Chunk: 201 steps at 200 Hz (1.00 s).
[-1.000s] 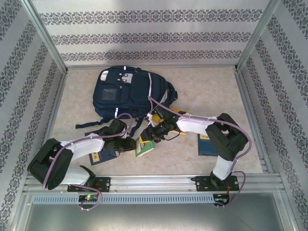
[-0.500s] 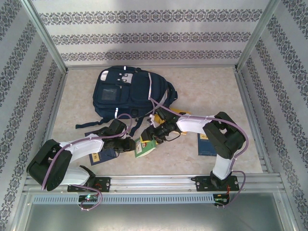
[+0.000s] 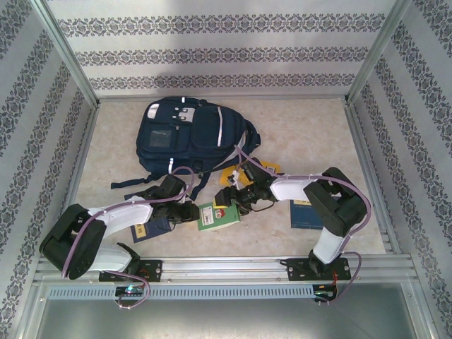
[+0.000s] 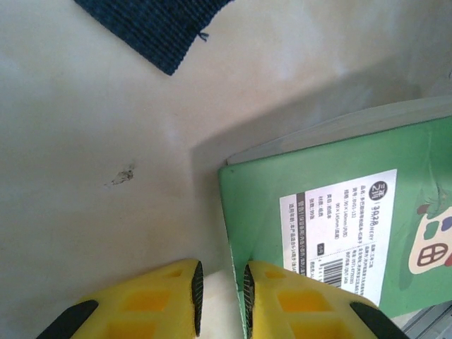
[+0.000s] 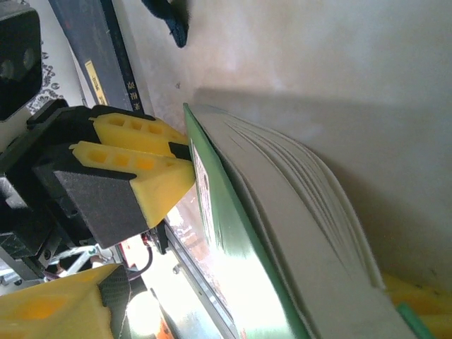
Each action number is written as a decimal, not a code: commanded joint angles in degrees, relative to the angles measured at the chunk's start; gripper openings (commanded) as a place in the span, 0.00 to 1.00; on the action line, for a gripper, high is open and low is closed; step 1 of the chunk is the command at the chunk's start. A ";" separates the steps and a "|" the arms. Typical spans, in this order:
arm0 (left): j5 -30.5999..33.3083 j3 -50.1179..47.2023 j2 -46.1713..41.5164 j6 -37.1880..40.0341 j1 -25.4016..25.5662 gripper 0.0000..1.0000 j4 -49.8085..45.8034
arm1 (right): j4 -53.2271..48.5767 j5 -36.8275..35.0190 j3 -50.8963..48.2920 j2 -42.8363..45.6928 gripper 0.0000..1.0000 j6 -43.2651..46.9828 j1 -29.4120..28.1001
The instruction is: Pack the student bag
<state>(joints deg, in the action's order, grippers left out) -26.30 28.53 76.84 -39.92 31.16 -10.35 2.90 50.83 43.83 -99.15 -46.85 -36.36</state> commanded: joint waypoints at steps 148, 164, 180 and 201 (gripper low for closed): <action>7.33 17.64 -10.49 4.05 0.69 0.57 -20.63 | -10.66 -10.85 -2.39 18.15 0.06 2.17 5.69; 7.43 25.13 -5.56 5.78 -0.17 0.60 -23.18 | -14.20 -15.81 -2.77 22.48 0.06 3.96 7.72; 6.30 33.19 0.66 6.47 -0.99 0.64 -23.85 | -14.97 -20.32 -3.89 25.63 0.06 3.98 9.46; 6.03 45.55 10.83 7.66 -2.21 0.66 -25.91 | -15.51 -26.47 -4.80 28.23 0.04 5.25 9.86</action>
<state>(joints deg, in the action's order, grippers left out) -20.53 63.53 78.76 -35.64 30.59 -31.11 -10.48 32.88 40.40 -73.78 -44.31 -26.92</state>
